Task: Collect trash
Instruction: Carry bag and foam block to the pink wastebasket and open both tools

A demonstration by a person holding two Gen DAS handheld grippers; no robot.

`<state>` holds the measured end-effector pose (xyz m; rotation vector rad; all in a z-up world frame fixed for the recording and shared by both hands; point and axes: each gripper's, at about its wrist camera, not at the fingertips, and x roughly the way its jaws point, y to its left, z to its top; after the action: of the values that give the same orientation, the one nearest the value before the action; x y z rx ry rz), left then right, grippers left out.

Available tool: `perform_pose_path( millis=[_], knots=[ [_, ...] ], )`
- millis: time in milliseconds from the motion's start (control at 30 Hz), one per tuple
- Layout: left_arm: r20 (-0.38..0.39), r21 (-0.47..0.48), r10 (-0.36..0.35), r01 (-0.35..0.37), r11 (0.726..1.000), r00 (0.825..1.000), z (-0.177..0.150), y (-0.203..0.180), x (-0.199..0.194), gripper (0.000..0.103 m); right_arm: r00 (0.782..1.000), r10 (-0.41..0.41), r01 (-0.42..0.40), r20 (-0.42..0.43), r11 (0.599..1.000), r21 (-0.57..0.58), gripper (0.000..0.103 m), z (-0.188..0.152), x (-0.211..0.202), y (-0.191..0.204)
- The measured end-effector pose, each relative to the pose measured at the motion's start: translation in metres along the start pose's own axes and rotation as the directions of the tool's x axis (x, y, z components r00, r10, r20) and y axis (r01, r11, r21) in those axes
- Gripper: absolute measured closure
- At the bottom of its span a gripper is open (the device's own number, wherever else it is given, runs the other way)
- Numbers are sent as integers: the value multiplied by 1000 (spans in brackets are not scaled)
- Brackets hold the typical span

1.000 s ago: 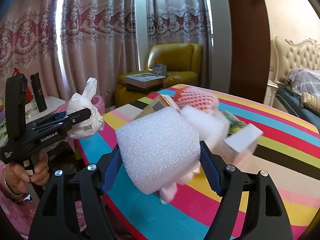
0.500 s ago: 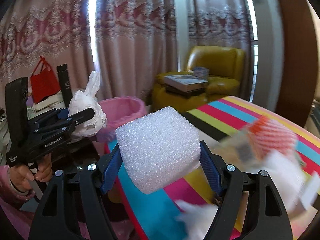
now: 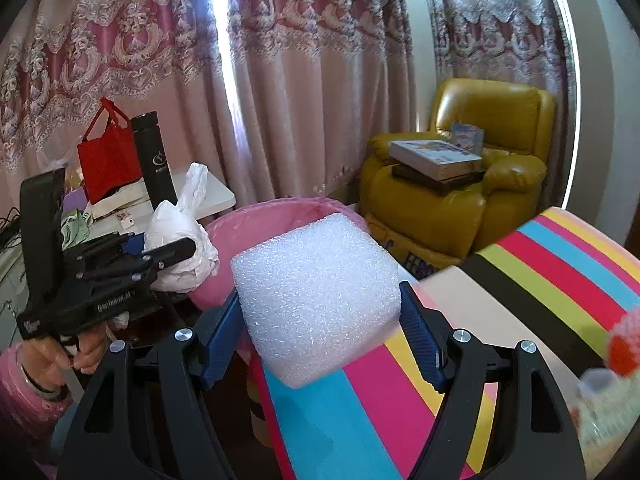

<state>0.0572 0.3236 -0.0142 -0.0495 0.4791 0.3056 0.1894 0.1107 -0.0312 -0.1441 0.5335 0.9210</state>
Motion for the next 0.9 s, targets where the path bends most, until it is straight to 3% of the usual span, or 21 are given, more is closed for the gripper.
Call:
perform_pose_path(
  millis=[233,267,367,400,467,667,900],
  knots=[
    [-30,-56,-33,32,998,999,2,23,35,58,999,28,-29,-29,999,-33,31,31,58,19],
    [-24,-52,-35,34,998,999,2,24,38,54,998,49,-50,-35,998,-37,30,34,67,21],
    [-5,-36,2,-2,999,1000,2,27,47,24,996,61,-65,-67,996,-59,14,37,87,22],
    [-3,-43,17,-17,999,1000,2,29,48,23,997,55,-58,-56,997,-57,14,37,89,21],
    [-6,-55,26,-26,998,1000,-4,32,45,22,997,53,-54,-47,998,-33,14,38,83,16],
    [54,-48,102,-99,994,993,-16,26,11,6,1000,-10,10,-22,1000,-29,14,43,34,14],
    [122,22,2,-5,1000,993,-24,-33,-33,5,993,-118,118,18,992,-35,13,32,-44,3]
  ],
)
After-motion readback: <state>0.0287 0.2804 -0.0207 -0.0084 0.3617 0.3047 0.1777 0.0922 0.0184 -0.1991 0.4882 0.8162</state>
